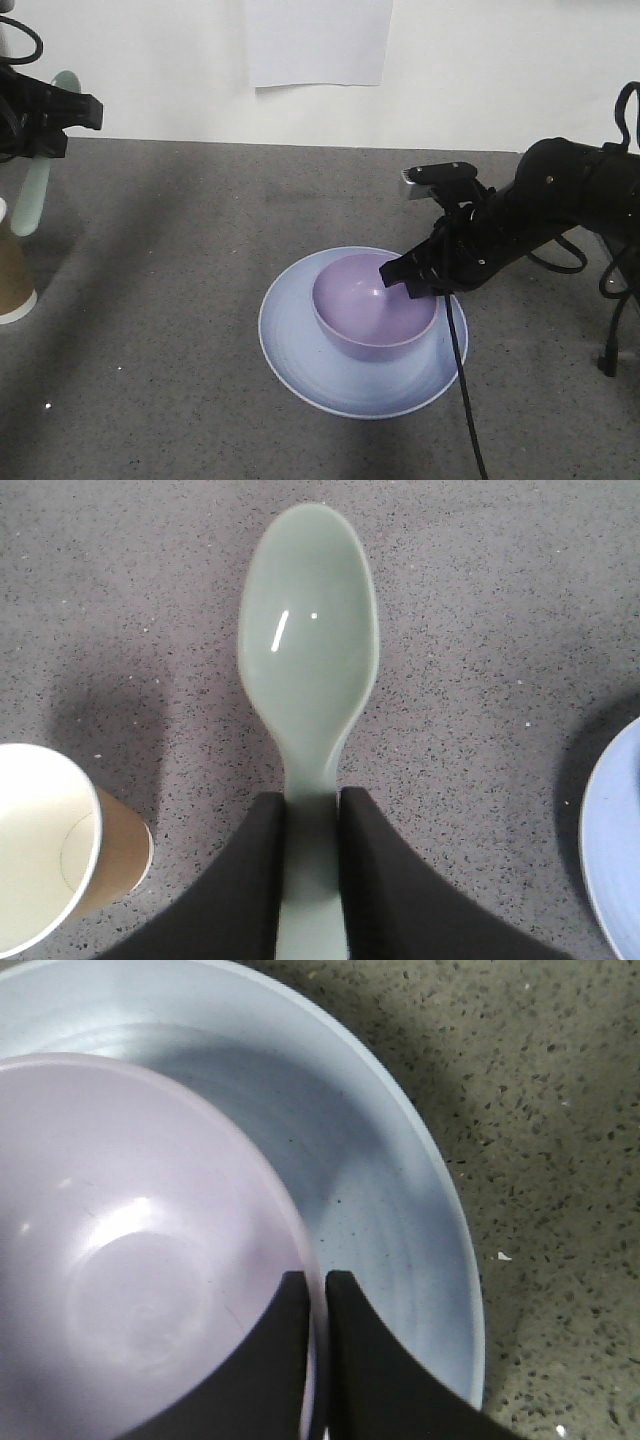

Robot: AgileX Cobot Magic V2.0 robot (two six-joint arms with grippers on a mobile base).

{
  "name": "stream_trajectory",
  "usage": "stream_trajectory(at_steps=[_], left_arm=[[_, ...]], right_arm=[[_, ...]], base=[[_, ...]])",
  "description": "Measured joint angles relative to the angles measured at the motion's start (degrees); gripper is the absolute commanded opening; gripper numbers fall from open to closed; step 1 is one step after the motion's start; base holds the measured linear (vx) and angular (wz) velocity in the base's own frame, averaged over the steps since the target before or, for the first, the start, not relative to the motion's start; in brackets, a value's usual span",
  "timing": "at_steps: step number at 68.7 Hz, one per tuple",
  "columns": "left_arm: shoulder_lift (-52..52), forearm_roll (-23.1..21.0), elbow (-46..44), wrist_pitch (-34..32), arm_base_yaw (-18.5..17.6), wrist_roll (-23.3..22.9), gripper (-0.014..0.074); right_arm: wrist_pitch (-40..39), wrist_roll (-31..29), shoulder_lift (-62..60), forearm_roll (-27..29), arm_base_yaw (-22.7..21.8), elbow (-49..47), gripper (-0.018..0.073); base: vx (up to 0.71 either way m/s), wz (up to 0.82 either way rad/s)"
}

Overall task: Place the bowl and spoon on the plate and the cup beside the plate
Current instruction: 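Lower the held bowl onto the plate with the right gripper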

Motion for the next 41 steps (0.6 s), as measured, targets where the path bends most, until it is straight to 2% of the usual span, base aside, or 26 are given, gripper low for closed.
stream_trajectory(at_steps=[23,31,41], left_arm=[[0.0,0.0,0.0,0.0,0.0,0.0,-0.0006],[0.0,0.0,0.0,0.0,0.0,0.0,-0.0006],[0.0,0.0,0.0,0.0,0.0,0.0,-0.0006]], right_arm=[[-0.6,0.2,0.7,0.6,0.0,-0.3,0.0029],[-0.6,0.3,0.8,0.6,0.0,-0.3,0.0089],[-0.6,0.3,1.3,0.5,0.0,-0.3,0.0224]], base=[[0.00,0.00],[0.00,0.00],[0.00,0.00]])
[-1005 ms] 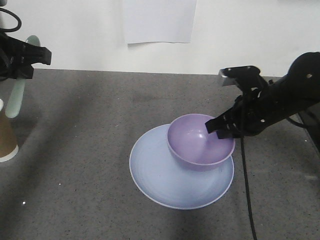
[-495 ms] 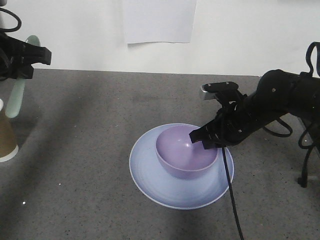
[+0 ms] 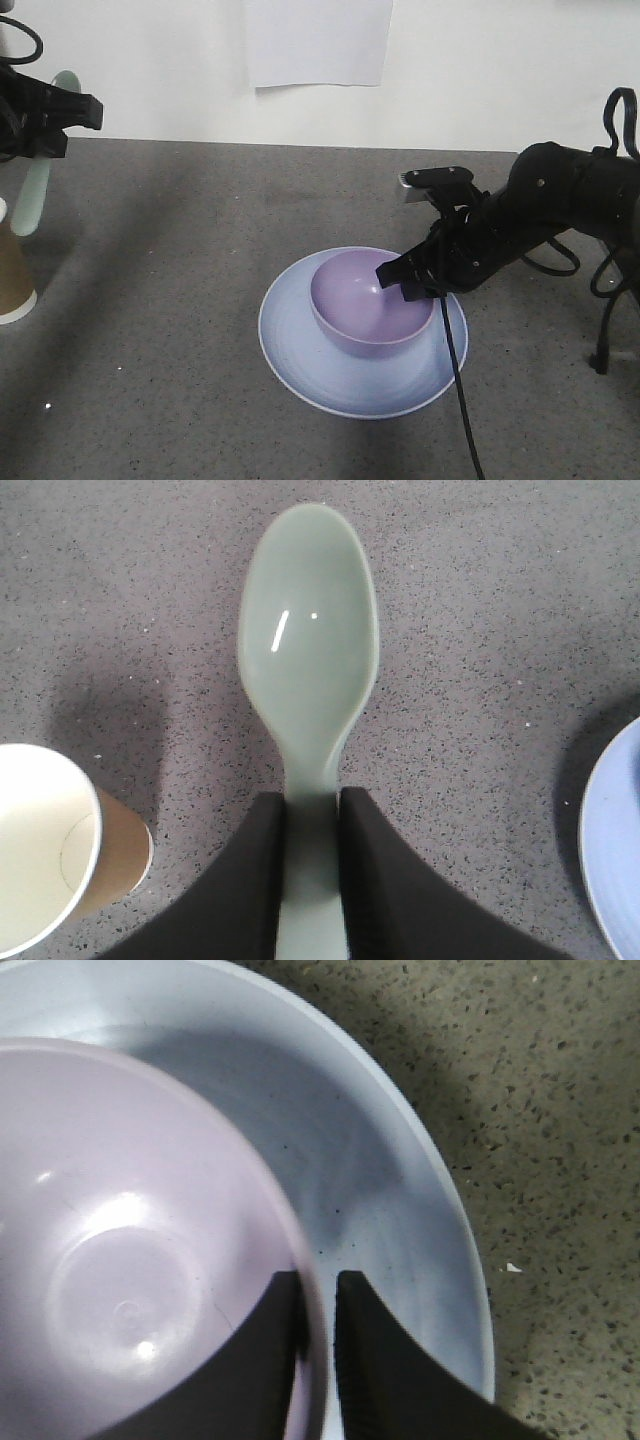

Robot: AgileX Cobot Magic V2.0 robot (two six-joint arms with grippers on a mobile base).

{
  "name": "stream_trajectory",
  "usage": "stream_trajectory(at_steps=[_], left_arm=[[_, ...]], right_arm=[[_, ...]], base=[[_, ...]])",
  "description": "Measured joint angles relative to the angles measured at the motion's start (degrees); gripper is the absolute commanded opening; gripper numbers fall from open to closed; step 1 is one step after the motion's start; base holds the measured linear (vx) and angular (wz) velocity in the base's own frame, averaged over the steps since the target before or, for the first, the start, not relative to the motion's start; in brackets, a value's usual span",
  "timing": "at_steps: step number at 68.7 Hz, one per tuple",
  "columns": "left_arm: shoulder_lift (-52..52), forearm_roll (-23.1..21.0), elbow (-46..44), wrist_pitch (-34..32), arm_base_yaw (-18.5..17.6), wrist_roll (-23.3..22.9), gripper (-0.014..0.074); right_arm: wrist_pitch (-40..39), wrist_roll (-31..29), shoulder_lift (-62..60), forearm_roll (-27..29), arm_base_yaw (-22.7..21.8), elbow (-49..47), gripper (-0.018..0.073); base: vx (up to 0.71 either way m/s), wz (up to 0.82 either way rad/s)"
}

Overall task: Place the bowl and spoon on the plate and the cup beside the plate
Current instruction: 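Lower the held bowl onto the plate with the right gripper, then open the right gripper and raise it away from the bowl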

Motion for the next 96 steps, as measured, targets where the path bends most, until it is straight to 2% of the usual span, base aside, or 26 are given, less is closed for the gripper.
stream_trajectory(at_steps=[16,26,42,59,87,96], left_arm=[[0.0,0.0,0.0,0.0,0.0,0.0,-0.0006],[0.0,0.0,0.0,0.0,0.0,0.0,-0.0006],[0.0,0.0,0.0,0.0,0.0,0.0,-0.0006],[0.0,0.0,0.0,0.0,0.0,0.0,-0.0006],[0.0,0.0,0.0,0.0,0.0,0.0,-0.0006],[0.0,0.0,0.0,0.0,0.0,1.9,-0.0006]], right_arm=[[-0.1,0.9,-0.2,-0.1,0.0,0.0,0.0491],[-0.9,2.3,-2.1,-0.8,0.0,0.0,0.0589],[-0.6,6.6,-7.3,-5.2,0.0,0.0,0.0594],[3.8,12.2,-15.2,-11.3,0.0,0.0,0.0594],[9.8,15.2,-27.2,-18.0,0.0,0.0,0.0594],[11.6,15.9,-29.7,-20.2,0.0,0.0,0.0594]], base=[[0.00,0.00],[0.00,0.00],[0.00,0.00],[0.00,0.00],[0.00,0.00],[0.00,0.00]])
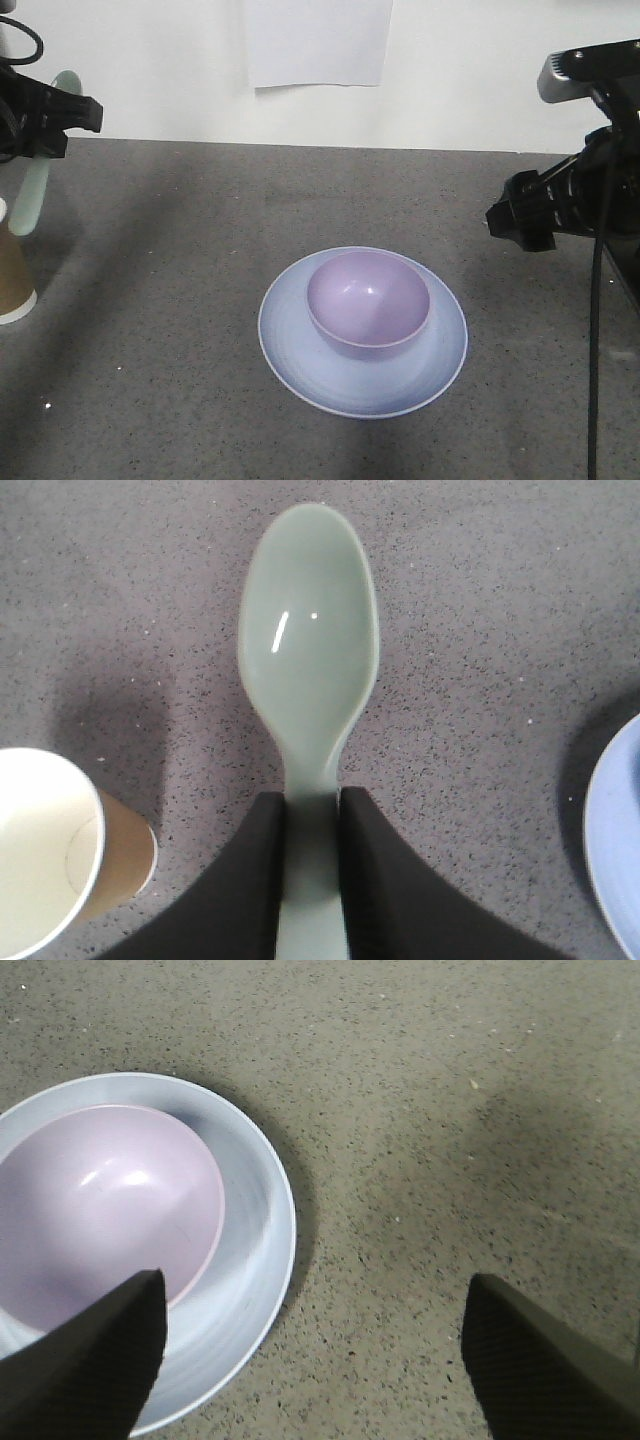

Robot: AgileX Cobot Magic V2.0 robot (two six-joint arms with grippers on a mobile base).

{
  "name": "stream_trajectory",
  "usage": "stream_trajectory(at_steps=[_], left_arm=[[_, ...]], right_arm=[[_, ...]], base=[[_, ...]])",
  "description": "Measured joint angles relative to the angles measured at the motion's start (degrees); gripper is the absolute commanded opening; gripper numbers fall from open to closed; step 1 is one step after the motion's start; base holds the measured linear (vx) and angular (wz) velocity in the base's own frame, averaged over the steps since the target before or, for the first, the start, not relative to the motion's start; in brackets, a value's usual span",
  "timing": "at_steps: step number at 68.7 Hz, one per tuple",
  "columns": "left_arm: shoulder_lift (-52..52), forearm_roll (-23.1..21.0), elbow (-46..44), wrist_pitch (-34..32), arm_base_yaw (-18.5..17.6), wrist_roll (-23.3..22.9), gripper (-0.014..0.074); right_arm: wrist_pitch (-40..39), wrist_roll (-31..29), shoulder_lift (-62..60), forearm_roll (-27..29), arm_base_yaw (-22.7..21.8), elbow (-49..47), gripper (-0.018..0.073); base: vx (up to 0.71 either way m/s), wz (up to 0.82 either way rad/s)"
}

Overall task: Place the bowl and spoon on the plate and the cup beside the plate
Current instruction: 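Open the right gripper and raise it away from the bowl, then swing the left gripper with the mint-green spoon over the bowl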

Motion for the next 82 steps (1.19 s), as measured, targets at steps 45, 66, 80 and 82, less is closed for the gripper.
stream_trajectory(at_steps=[45,66,80,82], left_arm=[[0.0,-18.3,0.0,5.6,-5.3,30.1,-0.0007],[4.4,-19.0,0.0,5.4,-15.9,30.9,-0.0007],[9.3,-19.0,-0.3,5.0,-19.9,30.9,-0.0007],[10.0,-19.0,-0.7,5.0,-20.3,30.9,-0.0007]], right_arm=[[1.8,0.4,-1.8,-0.8,0.0,0.1,0.0594],[1.9,0.4,-1.8,-0.7,0.0,0.1,0.0594],[1.9,0.4,-1.8,-0.6,0.0,0.1,0.0594],[1.9,0.4,-1.8,-0.6,0.0,0.1,0.0594]], base=[[0.00,0.00],[0.00,0.00],[0.00,0.00],[0.00,0.00]])
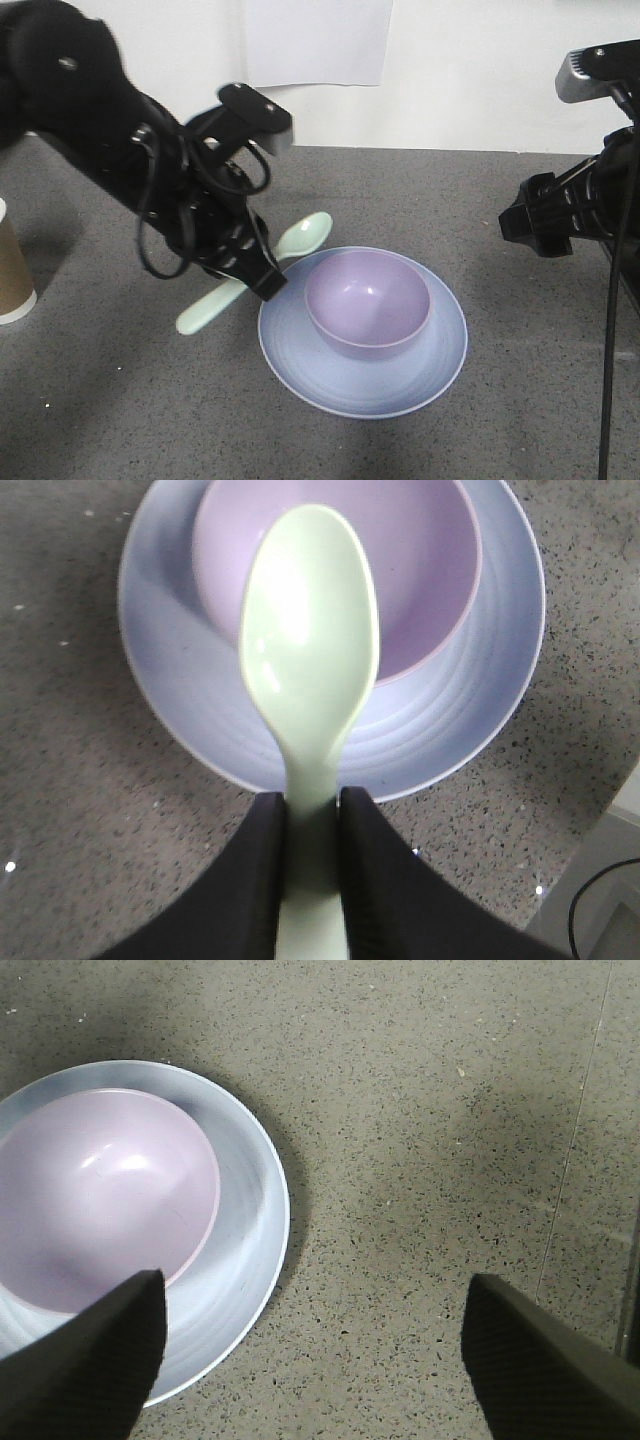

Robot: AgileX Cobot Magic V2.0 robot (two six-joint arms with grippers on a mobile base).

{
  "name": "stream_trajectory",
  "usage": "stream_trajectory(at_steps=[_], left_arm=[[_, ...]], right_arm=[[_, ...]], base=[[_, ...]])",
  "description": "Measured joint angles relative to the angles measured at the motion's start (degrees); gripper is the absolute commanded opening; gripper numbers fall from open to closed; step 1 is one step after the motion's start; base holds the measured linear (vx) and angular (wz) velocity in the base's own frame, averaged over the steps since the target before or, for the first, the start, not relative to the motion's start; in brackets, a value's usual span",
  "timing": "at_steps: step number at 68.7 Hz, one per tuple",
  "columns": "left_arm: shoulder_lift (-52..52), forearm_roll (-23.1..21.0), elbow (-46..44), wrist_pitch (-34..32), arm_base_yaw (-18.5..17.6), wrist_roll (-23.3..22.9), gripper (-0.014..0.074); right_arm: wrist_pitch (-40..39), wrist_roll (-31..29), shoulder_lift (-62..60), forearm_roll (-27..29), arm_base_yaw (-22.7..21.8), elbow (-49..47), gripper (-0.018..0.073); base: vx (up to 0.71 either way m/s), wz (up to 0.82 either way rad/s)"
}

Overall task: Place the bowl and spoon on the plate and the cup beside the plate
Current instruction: 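Swing the left gripper with the mint-green spoon over the bowl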

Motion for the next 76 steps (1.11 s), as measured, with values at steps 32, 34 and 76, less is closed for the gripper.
stream_trajectory(at_steps=[32,34,76], left_arm=[[14.9,0.2,-14.4,2.2,-3.6,-1.1,-0.0006],[15.4,0.3,-14.7,2.2,-3.7,-1.1,-0.0006],[19.2,1.2,-15.5,2.3,-4.2,-2.3,0.0137]], right_arm=[[0.0,0.0,0.0,0.1,0.0,0.0,0.0594],[0.0,0.0,0.0,0.1,0.0,0.0,0.0594],[0.0,0.0,0.0,0.2,0.0,0.0,0.0594]], base=[[0.00,0.00],[0.00,0.00],[0.00,0.00]])
